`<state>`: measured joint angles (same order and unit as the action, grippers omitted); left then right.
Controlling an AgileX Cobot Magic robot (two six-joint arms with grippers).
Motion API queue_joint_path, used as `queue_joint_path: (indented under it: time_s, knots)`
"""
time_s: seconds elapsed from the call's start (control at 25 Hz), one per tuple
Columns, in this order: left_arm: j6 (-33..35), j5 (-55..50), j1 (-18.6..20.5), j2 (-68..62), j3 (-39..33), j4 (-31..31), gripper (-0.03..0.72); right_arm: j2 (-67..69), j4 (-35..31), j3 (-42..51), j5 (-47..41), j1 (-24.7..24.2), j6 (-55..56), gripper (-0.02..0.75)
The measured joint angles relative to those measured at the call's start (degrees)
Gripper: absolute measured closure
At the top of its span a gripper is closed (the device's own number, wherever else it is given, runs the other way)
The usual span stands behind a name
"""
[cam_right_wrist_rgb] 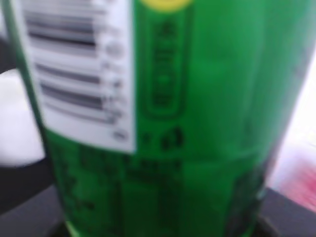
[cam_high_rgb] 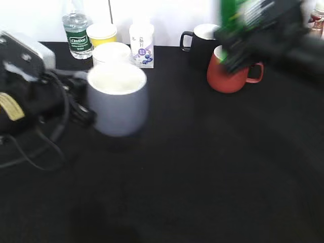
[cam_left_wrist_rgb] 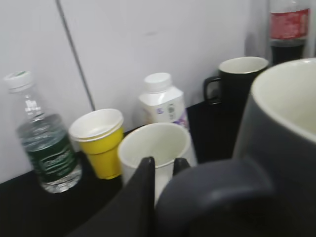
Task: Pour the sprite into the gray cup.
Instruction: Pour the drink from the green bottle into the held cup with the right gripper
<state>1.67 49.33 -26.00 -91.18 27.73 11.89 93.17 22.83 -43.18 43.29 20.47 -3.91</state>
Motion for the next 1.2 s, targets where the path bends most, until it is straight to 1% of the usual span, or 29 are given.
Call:
queue_joint_path:
  time_s: [0.04,0.12,0.16,0.2,0.24,0.28,0.36,0.4,0.52,0.56,0.64,0.72,0.8,0.84,1.0,1.2]
  knots:
    - [-0.2,2.3,-0.9,-1.1,0.0,0.1,0.610,0.6,0.1,0.0,0.0,2.2,-5.0,0.315]
    - [-0.3,2.7,-1.2,-1.1,0.0,0.4,0.610,4.3,0.4,-0.2,0.1,3.9,-17.8,0.315]
    - [-0.3,2.7,-1.2,-1.1,0.0,0.4,0.610,5.1,0.3,-0.5,0.0,4.0,-20.7,0.315]
    - [-0.3,2.7,-1.3,-1.1,0.0,0.4,0.610,6.9,-0.5,-1.2,-0.1,4.0,-27.2,0.316]
    - [-0.3,2.7,-1.4,-1.1,0.0,0.4,0.610,8.9,-2.8,-2.3,-0.2,4.0,-35.6,0.316]
    - [-0.3,2.7,-1.4,-1.1,0.0,0.4,0.610,9.5,-3.8,-2.5,0.2,4.0,-38.0,0.316]
    - [-0.3,2.6,-1.4,-1.1,0.0,-0.2,0.610,10.5,-5.7,-2.6,1.0,4.0,-48.4,0.316]
    - [-0.2,2.3,-1.4,-1.1,0.0,-0.4,0.610,10.5,-6.4,-2.6,1.7,4.0,-51.8,0.316]
    - [0.6,-1.3,-1.4,-1.1,0.0,-0.7,0.610,10.5,-10.4,-2.7,5.3,4.0,-59.7,0.318]
    - [0.7,-1.6,-1.4,-1.1,0.0,-0.7,0.610,10.5,-10.8,-2.7,5.6,4.0,-60.7,0.318]
    - [2.9,-1.7,-1.4,-1.2,0.0,-0.7,0.610,10.5,-12.4,-2.7,6.2,4.0,-67.2,0.318]
    - [3.2,-1.8,-1.4,-1.4,0.0,-0.7,0.610,10.5,-12.7,-2.7,6.3,4.0,-70.9,0.318]
    - [3.2,-1.8,-1.4,-1.4,0.0,-0.7,0.610,10.5,-12.7,-2.7,7.4,4.0,-72.8,0.318]
    - [3.2,-1.8,-1.4,-1.4,0.0,-0.7,0.610,10.5,-12.7,-2.7,9.3,4.0,-74.4,0.318]
    - [3.2,-1.8,-1.4,-1.4,0.0,-0.7,0.610,10.5,-13.1,-2.7,10.9,4.0,-79.9,0.318]
    - [3.2,-1.4,-1.4,-1.4,0.0,-0.7,0.610,10.5,-13.5,-2.7,13.7,4.0,-80.9,0.318]
